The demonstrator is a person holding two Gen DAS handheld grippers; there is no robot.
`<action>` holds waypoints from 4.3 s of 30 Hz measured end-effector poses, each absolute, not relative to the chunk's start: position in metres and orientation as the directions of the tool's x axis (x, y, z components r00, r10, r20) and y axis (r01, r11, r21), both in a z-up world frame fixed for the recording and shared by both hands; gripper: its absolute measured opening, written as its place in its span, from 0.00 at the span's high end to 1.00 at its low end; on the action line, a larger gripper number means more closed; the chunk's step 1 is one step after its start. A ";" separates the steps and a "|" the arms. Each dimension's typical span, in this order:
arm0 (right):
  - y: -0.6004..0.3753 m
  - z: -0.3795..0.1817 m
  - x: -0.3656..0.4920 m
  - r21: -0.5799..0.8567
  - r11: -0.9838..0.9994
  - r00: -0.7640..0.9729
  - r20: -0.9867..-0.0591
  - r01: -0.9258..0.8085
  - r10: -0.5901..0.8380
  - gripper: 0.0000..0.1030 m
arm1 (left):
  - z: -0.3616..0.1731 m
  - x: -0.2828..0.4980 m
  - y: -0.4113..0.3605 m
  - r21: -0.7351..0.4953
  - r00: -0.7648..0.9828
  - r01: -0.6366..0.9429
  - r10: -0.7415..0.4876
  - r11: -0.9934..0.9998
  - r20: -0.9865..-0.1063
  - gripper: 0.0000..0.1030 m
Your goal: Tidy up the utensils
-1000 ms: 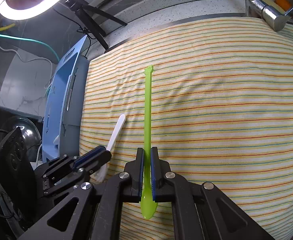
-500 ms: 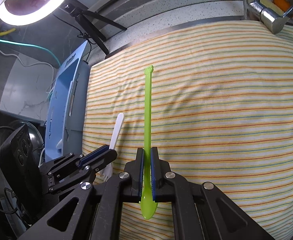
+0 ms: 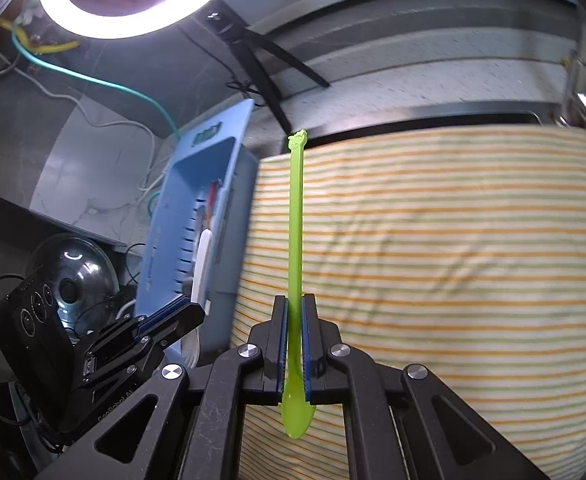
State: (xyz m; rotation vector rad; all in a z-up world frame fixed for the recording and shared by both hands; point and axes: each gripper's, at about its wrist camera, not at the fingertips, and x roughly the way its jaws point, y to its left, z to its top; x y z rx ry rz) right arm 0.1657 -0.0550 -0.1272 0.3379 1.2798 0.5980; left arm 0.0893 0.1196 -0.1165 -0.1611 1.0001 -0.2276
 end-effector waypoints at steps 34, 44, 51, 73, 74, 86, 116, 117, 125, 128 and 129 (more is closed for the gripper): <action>0.126 -0.142 0.211 0.506 0.767 0.075 -0.814 -0.394 0.576 0.91 | -0.136 0.134 0.246 -0.126 0.505 -0.098 -0.059 0.987 -0.861 0.81; 0.129 -0.140 0.211 0.482 0.768 0.083 -0.823 -0.422 0.562 0.81 | -0.135 0.136 0.249 -0.124 0.505 -0.109 -0.053 0.986 -0.862 0.81; 0.125 -0.135 0.211 0.474 0.766 0.091 -0.823 -0.435 0.561 0.79 | -0.132 0.134 0.247 -0.121 0.504 -0.115 -0.047 0.986 -0.862 0.77; 0.093 -0.100 0.194 0.419 0.735 0.170 -0.798 -0.533 0.578 0.56 | -0.094 0.102 0.213 -0.068 0.559 -0.149 0.028 0.986 -0.829 0.42; 0.090 -0.098 0.193 0.414 0.734 0.178 -0.795 -0.538 0.579 0.51 | -0.092 0.100 0.210 -0.061 0.563 -0.150 0.035 0.987 -0.826 0.41; 0.044 -0.067 0.170 0.322 0.713 0.274 -0.764 -0.623 0.584 0.48 | -0.055 0.055 0.175 -0.034 0.626 -0.191 0.095 0.981 -0.774 0.32; -0.016 -0.022 0.123 0.220 0.716 0.412 -0.691 -0.662 0.594 0.25 | -0.022 -0.002 0.141 -0.053 0.661 -0.328 0.189 0.943 -0.726 0.24; -0.016 -0.021 0.123 0.218 0.716 0.415 -0.689 -0.663 0.594 0.25 | -0.022 -0.002 0.140 -0.051 0.660 -0.329 0.191 0.943 -0.726 0.24; -0.020 -0.022 0.124 0.234 0.720 0.409 -0.690 -0.654 0.596 0.25 | -0.019 -0.001 0.135 -0.046 0.663 -0.321 0.190 0.946 -0.725 0.24; -0.021 -0.022 0.122 0.233 0.719 0.410 -0.690 -0.654 0.596 0.25 | -0.018 -0.001 0.134 -0.045 0.664 -0.317 0.187 0.947 -0.723 0.24; -0.021 -0.022 0.122 0.232 0.720 0.411 -0.690 -0.655 0.596 0.25 | -0.018 -0.001 0.134 -0.045 0.665 -0.317 0.188 0.948 -0.723 0.24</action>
